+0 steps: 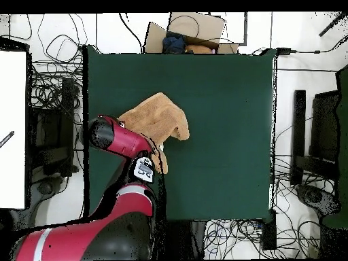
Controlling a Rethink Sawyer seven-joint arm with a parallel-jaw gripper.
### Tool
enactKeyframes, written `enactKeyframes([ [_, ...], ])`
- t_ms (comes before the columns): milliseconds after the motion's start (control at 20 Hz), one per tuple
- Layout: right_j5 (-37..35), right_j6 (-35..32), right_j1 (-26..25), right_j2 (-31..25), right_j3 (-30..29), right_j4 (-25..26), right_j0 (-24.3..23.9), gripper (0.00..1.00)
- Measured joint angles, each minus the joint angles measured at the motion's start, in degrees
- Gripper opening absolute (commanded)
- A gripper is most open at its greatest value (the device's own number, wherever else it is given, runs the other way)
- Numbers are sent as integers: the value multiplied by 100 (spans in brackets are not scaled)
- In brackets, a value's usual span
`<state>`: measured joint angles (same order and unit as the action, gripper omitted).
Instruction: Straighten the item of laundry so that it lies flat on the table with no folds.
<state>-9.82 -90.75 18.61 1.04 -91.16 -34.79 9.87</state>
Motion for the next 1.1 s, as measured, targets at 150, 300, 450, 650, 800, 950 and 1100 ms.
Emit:
enactKeyframes([
  [150,0,0,1,1,-10,-33,4,100],
  [300,0,0,1,1,-16,-56,8,100],
  [450,0,0,0,6,-16,-68,14,100],
  [650,-1,0,-11,204,-14,-67,163,100],
  [800,-1,0,-38,413,-14,-68,339,100],
  [950,-1,-1,-67,607,-14,-98,553,100],
  [1100,-2,-4,-108,749,-14,-189,758,100],
])
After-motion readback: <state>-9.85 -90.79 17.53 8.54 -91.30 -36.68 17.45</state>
